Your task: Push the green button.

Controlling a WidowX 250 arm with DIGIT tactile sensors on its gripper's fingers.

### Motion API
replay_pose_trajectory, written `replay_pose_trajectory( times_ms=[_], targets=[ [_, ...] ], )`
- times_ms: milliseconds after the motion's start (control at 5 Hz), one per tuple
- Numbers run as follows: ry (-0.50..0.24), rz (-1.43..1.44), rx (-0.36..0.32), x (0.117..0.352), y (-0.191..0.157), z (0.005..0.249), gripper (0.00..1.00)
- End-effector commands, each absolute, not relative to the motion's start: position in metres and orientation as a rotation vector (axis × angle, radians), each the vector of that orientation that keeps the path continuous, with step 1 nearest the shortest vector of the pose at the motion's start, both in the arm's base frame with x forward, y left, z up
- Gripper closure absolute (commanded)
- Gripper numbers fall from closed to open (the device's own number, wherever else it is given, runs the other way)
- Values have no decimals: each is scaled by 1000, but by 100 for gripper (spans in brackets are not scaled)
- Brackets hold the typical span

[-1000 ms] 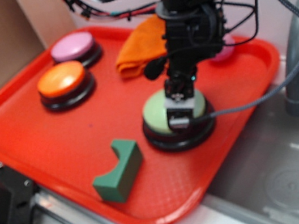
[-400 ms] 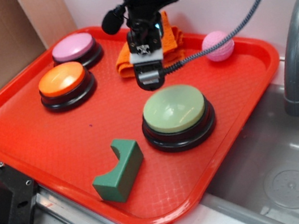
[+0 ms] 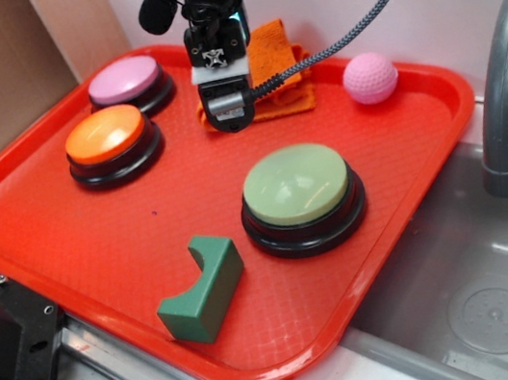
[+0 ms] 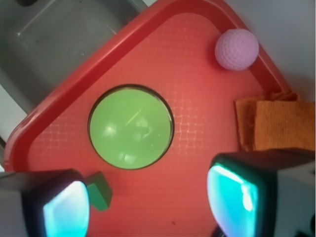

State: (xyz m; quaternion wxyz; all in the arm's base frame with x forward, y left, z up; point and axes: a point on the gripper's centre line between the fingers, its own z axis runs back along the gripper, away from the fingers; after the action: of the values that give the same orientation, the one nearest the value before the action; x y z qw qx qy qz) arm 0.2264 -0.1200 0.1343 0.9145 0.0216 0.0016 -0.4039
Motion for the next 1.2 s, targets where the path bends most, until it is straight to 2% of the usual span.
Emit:
replay_pose_trajectory(
  times_ms=[0, 600, 1000],
  targets=[
    [-66, -769, 53, 214, -120, 165, 0],
    [-55, -671, 86, 204, -114, 182, 0],
    [-61, -578, 81, 196, -101, 194, 0]
  ],
)
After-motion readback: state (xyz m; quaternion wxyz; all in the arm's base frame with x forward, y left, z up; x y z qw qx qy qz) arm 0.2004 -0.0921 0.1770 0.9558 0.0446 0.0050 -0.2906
